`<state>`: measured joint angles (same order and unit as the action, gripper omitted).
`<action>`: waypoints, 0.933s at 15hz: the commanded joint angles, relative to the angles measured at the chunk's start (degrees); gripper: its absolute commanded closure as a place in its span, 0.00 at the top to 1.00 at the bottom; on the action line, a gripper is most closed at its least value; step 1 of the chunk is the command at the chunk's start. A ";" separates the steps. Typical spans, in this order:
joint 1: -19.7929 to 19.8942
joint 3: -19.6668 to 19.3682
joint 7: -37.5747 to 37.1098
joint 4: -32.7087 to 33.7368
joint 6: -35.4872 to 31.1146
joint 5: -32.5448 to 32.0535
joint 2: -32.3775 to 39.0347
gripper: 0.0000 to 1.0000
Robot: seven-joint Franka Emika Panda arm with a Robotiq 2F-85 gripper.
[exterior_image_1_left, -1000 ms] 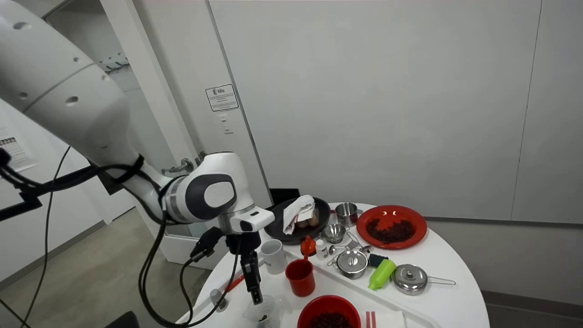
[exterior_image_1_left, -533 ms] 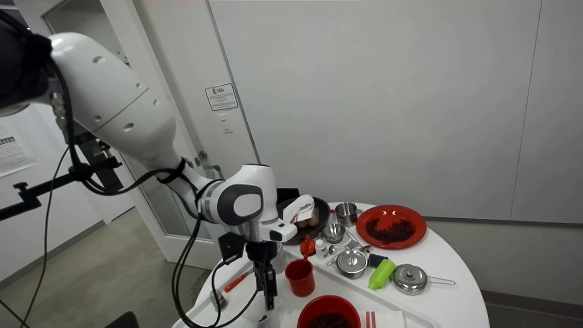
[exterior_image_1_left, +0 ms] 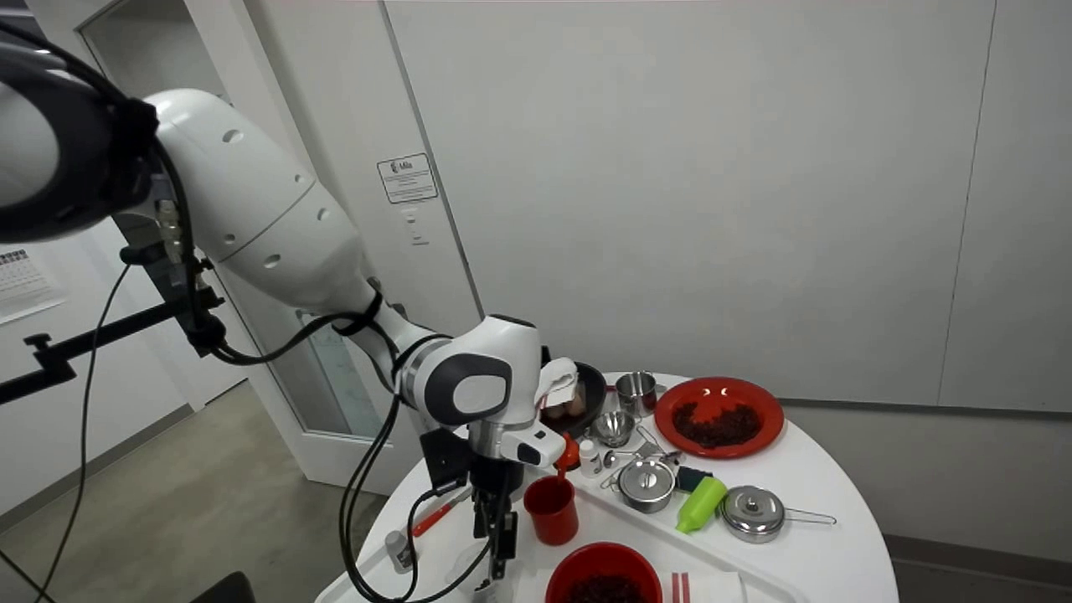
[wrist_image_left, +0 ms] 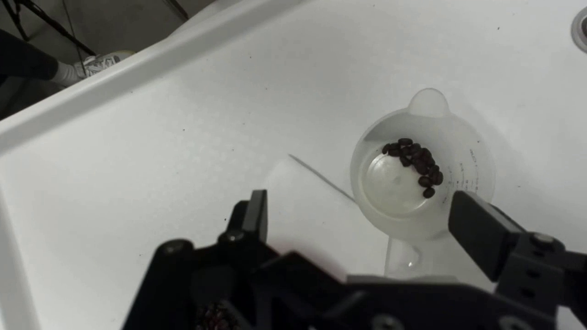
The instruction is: Pour the contents of the jug into the red bowl
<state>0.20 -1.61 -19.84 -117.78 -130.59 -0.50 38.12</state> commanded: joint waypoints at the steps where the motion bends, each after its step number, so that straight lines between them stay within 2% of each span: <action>1: -2.54 -1.45 -2.04 1.29 -0.55 1.28 0.77 1.00; 5: -5.48 -2.00 -4.66 0.41 -3.32 0.04 0.17 1.00; 8: -6.67 -1.51 -4.05 0.74 -3.99 0.31 0.16 1.00; 9: -7.88 -2.42 -5.76 1.14 -2.73 -0.39 0.15 1.00; 10: -6.65 -1.65 -3.53 0.54 -3.48 0.58 0.27 1.00; 12: -7.50 -1.96 -4.40 0.59 -3.46 0.45 0.26 1.00; 14: -9.14 -3.95 -7.98 -1.86 -8.05 -0.78 -0.42 1.00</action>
<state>-7.08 -3.41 -24.95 -117.51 -134.86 -0.62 38.27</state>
